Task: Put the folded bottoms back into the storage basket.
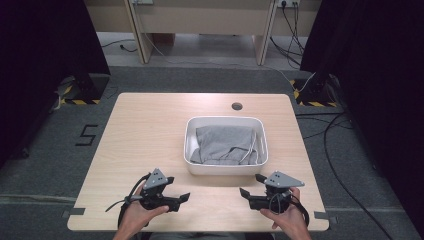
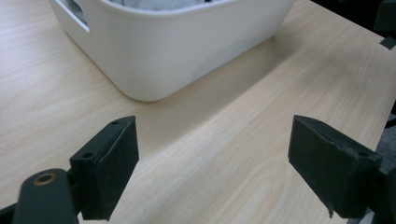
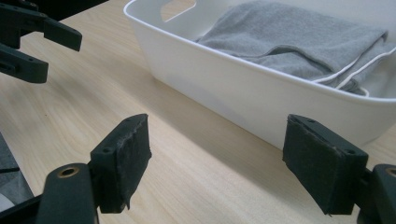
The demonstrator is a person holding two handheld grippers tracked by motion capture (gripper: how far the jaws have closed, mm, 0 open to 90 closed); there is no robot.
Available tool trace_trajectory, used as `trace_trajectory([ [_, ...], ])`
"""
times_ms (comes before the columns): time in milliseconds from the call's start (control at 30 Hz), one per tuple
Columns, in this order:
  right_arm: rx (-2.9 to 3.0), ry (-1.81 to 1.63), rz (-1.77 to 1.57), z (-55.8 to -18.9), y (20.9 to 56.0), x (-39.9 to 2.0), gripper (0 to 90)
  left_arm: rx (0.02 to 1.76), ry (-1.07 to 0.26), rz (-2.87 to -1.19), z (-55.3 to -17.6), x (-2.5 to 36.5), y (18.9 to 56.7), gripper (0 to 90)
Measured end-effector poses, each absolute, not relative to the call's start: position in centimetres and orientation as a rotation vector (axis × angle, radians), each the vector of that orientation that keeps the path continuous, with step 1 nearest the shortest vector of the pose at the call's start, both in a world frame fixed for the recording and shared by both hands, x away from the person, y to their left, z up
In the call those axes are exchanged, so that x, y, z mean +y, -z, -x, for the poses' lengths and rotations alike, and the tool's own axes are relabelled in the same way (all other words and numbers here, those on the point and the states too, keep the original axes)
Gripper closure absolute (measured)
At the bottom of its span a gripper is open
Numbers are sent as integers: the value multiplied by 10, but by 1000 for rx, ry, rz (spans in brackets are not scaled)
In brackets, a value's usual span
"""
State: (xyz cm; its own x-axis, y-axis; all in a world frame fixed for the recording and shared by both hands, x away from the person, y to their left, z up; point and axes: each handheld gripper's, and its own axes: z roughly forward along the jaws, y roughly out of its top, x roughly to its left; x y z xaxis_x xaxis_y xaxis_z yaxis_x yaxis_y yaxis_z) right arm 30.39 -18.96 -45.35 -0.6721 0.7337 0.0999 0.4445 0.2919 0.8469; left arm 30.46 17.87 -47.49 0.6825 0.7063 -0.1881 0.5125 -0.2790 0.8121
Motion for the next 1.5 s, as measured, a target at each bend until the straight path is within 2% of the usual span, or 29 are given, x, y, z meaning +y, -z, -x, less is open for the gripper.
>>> trace_trajectory([
  [500, 2293, -1291, -1101, -297, 474, -190, 215, 989, -260, -1967, -294, 192, 504, 155],
  [733, 2314, -1276, -1103, -292, 482, -190, 198, 986, -278, -2025, -290, 189, 516, 155],
  [1100, 2358, -1203, -1079, -284, 495, -190, 163, 961, -343, -2044, -279, 189, 525, 151],
  [1267, 2391, -1158, -1066, -278, 500, -189, 164, 931, -420, -2065, -272, 189, 528, 144],
  [1500, 2407, -1104, -1079, -276, 505, -190, 164, 926, -431, -2042, -267, 193, 531, 134],
])
